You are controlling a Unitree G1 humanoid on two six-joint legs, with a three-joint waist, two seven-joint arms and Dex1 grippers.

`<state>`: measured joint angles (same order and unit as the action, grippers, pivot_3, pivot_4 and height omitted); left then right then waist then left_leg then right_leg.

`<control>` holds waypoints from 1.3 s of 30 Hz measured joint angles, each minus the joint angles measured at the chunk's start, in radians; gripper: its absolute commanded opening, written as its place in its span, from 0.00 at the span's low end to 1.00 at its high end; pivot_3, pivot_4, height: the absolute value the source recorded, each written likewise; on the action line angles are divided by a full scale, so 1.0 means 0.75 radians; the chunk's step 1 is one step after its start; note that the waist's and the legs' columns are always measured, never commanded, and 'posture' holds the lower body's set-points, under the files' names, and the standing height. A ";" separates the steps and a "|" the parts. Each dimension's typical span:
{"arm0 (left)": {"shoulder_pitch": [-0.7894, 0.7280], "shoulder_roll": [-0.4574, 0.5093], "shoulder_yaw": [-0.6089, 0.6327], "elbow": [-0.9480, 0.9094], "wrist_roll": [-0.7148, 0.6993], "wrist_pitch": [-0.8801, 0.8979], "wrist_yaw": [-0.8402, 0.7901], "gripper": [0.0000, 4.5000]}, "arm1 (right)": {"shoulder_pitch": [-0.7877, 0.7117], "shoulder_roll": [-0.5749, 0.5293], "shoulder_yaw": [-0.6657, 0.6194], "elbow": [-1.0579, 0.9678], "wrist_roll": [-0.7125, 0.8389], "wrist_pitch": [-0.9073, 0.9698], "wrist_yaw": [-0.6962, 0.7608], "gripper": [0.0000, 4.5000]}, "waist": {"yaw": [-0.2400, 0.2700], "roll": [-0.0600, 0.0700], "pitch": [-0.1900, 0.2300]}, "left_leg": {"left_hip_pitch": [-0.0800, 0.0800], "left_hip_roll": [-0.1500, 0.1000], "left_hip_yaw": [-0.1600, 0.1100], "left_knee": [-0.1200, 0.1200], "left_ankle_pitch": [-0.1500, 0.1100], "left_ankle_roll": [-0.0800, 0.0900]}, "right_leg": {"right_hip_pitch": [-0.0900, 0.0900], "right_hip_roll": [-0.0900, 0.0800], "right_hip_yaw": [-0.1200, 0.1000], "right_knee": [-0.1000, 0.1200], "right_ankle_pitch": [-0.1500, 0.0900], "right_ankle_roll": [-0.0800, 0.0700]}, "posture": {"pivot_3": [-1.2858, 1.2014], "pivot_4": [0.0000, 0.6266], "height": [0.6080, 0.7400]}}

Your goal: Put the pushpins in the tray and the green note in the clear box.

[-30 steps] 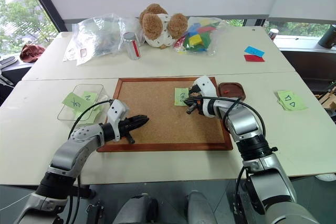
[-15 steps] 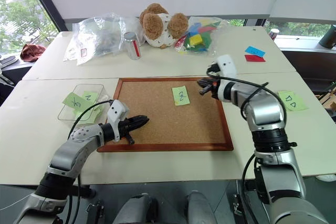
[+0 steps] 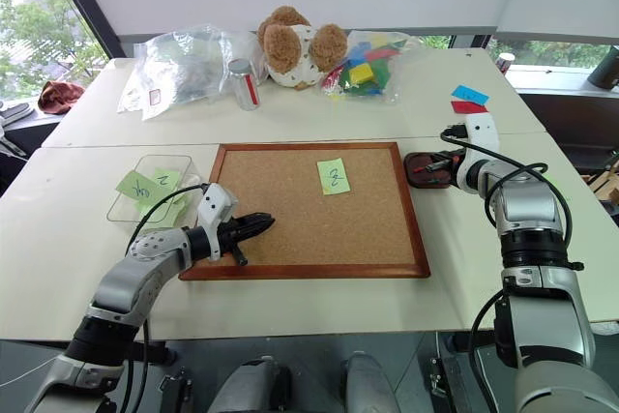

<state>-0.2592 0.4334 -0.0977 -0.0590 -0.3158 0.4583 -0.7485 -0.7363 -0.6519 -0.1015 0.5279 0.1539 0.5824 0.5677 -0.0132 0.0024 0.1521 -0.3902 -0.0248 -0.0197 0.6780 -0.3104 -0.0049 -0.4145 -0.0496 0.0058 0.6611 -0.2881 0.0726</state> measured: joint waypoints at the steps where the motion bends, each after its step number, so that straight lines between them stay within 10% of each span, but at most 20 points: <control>1: 0.000 0.000 0.000 0.000 0.000 0.000 0.000 0.10 | -0.010 0.004 0.002 0.036 -0.007 -0.020 0.002 0.01 | 0.000 0.000 0.000 | 0.000 0.000 0.000 0.000 0.000 0.000 | 0.000 0.000 0.000 0.000 0.000 0.000 | 0.52 0.24 1.00; 10: 0.002 0.000 0.001 -0.006 0.000 0.008 0.008 0.10 | -0.026 0.018 0.020 0.195 -0.032 -0.101 0.016 0.87 | -0.001 0.000 0.000 | 0.000 0.000 0.000 0.000 0.000 0.000 | 0.000 0.000 0.000 0.000 0.000 0.000 | 0.52 0.24 1.00; 26: 0.010 -0.001 0.001 -0.018 0.000 0.011 0.013 0.10 | 0.016 -0.004 0.050 -0.382 0.062 0.142 0.171 0.87 | 0.000 0.000 0.000 | 0.000 0.000 0.000 0.000 0.000 0.000 | 0.000 0.000 0.000 0.000 0.000 0.000 | 0.52 0.24 1.00; 39: 0.001 -0.017 0.001 -0.005 0.000 0.009 0.015 0.10 | 0.099 0.304 0.363 -0.727 0.112 0.285 0.158 0.87 | 0.002 0.000 0.000 | 0.000 0.000 -0.001 0.000 0.000 0.000 | 0.000 -0.001 0.000 -0.001 0.000 0.000 | 0.52 0.24 1.00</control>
<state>-0.2585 0.4204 -0.0973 -0.0628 -0.3159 0.4648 -0.7375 -0.6623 -0.4242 0.1711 -0.0171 0.2379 0.7962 0.6865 -0.0116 0.0027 0.1523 -0.3906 -0.0249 -0.0202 0.6781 -0.3106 -0.0047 -0.4146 -0.0503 0.0057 0.6607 -0.2880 0.0726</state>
